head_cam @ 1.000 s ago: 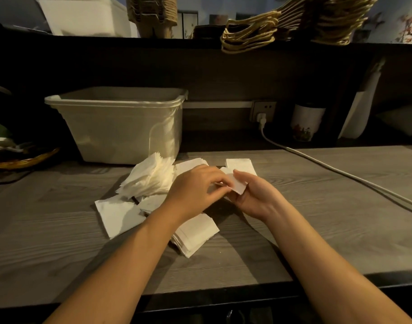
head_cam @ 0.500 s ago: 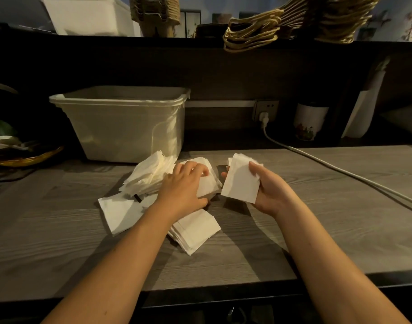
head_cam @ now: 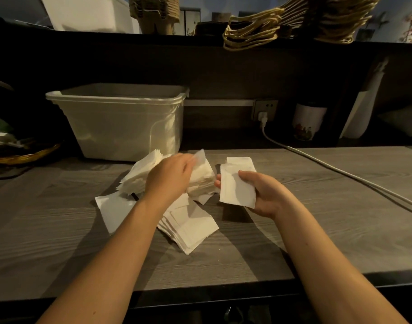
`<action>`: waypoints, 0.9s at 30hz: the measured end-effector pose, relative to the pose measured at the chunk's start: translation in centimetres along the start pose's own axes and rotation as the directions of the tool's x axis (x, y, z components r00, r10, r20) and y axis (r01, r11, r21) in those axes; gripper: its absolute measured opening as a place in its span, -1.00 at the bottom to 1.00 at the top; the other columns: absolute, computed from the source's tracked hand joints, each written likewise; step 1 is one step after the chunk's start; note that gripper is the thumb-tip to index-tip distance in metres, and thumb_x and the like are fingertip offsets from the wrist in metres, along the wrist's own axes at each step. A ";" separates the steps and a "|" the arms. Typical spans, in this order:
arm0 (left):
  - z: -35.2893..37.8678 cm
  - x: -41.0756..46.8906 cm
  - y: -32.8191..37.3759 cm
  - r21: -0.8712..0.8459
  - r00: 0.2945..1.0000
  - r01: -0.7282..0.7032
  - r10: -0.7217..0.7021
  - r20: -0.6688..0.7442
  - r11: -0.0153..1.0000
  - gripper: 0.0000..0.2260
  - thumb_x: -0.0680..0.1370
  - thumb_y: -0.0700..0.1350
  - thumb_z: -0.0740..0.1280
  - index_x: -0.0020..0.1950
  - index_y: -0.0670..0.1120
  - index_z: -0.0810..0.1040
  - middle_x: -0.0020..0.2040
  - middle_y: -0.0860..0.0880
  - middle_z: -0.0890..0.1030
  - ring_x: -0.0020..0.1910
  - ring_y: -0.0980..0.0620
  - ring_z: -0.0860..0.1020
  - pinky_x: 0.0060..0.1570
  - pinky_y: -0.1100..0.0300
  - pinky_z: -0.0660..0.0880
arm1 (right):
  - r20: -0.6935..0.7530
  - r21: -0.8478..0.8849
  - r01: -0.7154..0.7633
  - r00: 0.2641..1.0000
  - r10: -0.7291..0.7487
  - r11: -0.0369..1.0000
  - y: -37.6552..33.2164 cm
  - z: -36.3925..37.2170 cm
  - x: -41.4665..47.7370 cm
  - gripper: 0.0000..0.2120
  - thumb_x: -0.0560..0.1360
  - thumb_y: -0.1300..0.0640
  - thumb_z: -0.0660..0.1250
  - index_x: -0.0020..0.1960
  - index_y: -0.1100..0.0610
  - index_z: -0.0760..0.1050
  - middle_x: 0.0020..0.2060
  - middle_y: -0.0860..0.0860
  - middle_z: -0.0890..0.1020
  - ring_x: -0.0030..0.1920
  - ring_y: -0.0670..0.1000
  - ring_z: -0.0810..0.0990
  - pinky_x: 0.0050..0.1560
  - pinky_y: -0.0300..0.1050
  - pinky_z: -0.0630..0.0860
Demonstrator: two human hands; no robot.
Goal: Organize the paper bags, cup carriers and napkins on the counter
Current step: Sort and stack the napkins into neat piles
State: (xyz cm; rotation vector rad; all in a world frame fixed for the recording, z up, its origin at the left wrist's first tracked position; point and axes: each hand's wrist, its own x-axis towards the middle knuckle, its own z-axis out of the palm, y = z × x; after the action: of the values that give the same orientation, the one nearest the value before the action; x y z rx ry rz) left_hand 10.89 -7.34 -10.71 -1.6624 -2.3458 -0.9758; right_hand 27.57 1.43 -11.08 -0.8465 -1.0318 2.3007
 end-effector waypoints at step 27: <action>2.1 -1.7 2.2 -0.281 0.833 -0.409 0.481 0.273 0.868 -0.71 0.58 -0.02 0.22 0.25 0.29 0.41 0.38 0.31 0.26 0.42 0.33 0.07 0.36 0.25 0.14 | 0.144 0.186 -0.165 0.980 0.139 0.969 0.5 0.8 -0.5 -0.46 0.61 -0.18 0.01 0.18 0.27 0.46 -0.18 0.24 0.66 -0.27 0.15 0.68 -0.28 -0.07 0.62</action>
State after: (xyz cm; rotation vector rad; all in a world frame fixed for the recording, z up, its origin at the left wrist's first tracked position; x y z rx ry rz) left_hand 14.04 -7.09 -12.14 -2.4918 -1.9029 -0.9241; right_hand 27.28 0.36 -10.87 -0.7259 -0.7963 2.5668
